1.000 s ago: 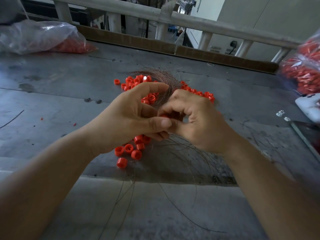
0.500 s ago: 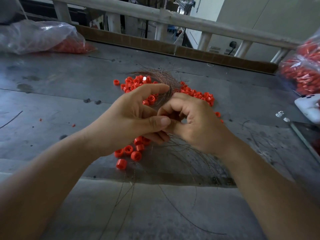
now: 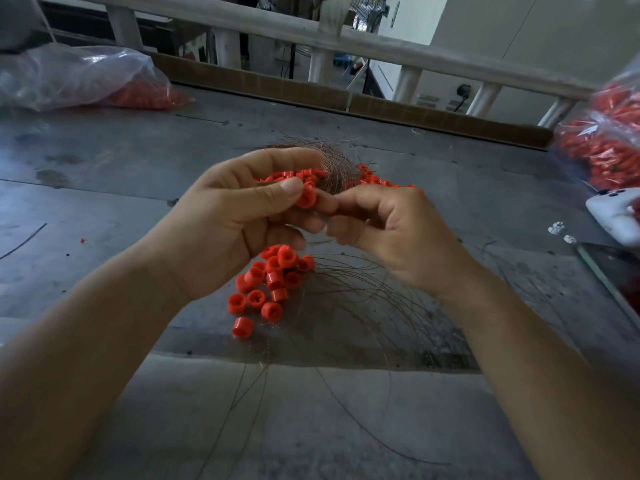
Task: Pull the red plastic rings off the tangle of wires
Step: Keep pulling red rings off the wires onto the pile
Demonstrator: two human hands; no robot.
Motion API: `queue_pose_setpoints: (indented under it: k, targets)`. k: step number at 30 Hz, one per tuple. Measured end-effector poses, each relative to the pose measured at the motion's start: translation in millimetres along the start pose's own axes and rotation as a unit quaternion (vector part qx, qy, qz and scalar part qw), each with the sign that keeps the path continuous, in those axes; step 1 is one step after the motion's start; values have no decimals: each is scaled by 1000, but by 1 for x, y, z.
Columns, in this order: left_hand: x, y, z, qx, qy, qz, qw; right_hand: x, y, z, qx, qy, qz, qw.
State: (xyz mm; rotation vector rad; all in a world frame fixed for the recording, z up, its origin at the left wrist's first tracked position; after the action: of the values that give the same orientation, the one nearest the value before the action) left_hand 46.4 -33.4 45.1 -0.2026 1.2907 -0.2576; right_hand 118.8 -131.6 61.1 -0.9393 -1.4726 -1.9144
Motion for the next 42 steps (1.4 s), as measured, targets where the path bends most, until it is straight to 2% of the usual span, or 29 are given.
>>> queue_pose_setpoints:
  k: [4, 7, 12, 16, 20, 23, 27, 32, 36, 42]
  targets:
    - [-1, -1, 0, 1, -7, 21, 1000, -1, 11, -2, -31, -6, -52, 998]
    - [-2, 6, -2, -52, 7, 102, 993, -6, 16, -2, -34, -36, -102, 994]
    - [-1, 16, -4, -119, 54, 226, 965, -15, 9, -1, 9, -73, -135, 988]
    - [-2, 21, -5, -136, 62, 226, 963, -22, 0, 2, 23, -91, -165, 982]
    - [-1, 40, -7, -208, 64, 235, 947, -27, -8, 6, 59, -96, -221, 969]
    - [-1, 58, -8, -273, 71, 299, 912, -29, -9, 6, 76, -100, -220, 967]
    - [-2, 70, -8, -312, 77, 451, 832, -29, 0, 3, 53, -109, -198, 973]
    - [7, 76, 3, -254, 123, 585, 760, -22, 21, -2, -19, -101, -171, 980]
    - [16, 75, 17, -213, 149, 604, 753, -24, 32, -5, -55, -115, -160, 979]
    - [39, 87, 32, -130, 249, 634, 721, -27, 32, -4, -56, -117, -171, 977]
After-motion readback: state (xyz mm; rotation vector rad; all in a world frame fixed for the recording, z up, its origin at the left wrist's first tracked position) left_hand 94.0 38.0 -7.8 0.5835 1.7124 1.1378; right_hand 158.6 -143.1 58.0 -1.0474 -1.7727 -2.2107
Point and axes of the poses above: each hand's wrist, its own z-axis towards the middle knuckle, its own y-axis out of the back of the hand, x = y × z, the point moved 7 cm from there along z, towards the middle knuckle, and after that the axes turned 14 degrees about x, right-handed, at the moved point
